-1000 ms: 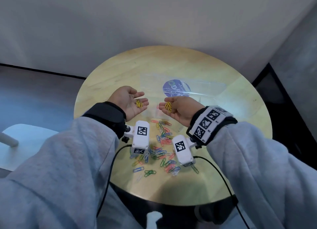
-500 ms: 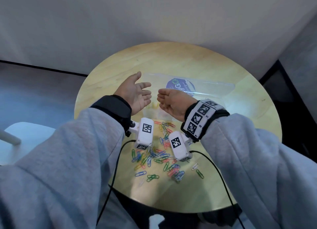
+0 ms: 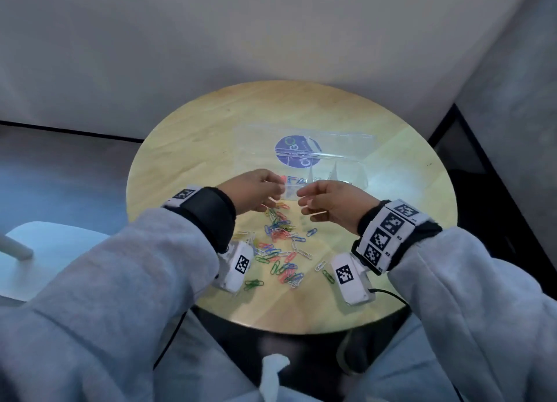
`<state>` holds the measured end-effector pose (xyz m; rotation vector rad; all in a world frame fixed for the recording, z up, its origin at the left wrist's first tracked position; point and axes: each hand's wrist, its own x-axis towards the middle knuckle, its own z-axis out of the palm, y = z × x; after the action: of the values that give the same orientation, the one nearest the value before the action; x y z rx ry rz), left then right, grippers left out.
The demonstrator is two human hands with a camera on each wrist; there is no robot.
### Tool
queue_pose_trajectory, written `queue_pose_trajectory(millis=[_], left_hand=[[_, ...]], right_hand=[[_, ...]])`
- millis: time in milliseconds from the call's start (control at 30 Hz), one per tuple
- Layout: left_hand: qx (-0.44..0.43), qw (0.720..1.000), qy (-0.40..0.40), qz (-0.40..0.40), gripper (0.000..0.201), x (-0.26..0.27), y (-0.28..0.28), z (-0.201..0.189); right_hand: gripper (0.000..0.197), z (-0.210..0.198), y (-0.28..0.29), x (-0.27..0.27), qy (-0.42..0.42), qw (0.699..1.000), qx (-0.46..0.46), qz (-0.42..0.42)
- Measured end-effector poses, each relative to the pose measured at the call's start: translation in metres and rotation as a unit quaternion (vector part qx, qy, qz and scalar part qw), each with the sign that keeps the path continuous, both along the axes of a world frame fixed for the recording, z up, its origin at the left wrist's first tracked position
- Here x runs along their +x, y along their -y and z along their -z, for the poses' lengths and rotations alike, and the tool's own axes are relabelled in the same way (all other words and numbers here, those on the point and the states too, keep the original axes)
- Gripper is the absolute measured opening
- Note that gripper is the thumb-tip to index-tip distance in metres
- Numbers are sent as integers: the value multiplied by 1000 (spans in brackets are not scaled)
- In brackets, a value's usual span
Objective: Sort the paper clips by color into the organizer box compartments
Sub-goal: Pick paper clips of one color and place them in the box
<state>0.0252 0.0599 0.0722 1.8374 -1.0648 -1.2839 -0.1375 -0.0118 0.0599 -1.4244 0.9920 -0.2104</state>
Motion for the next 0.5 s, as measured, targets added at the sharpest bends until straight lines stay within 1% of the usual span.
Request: queue_pose_trajectory(millis=[100,167,200,267,333,367,400,433,467,500], left_hand=[[17,995,65,75,13,-19,-8,5],[36,982,135,130,16,-30,-15,9],[48,968,187,160,17,-35,-19,12],[74,930,286,219,14,-44,-26,19],[96,894,347,266,14,-51,-32,29],[101,881,368,278,17,-53,-33,34],[105,872,385,284,21,-54,-33,39],[104,867,396,283,24,-54,-33,43],[102,866,402,279,24,-54,-32,45],[95,867,405,274,21,-53,-32,47]], right_hand=[[15,-6,-9,-11,-96,991,-84,-44],[9,-6,-16,-16,-176,971,-134,-92],[10,-5,-20,-18,-225,954,-159,-120],[16,0,-26,-23,-317,914,-189,-166],[12,7,-31,-28,-369,886,-202,-198],[8,11,-32,-30,-383,876,-208,-203],[8,16,-32,-32,-393,870,-218,-203],[16,21,-31,-33,-396,868,-230,-194],[30,27,-29,-34,-392,870,-240,-178],[40,32,-27,-34,-386,872,-250,-165]])
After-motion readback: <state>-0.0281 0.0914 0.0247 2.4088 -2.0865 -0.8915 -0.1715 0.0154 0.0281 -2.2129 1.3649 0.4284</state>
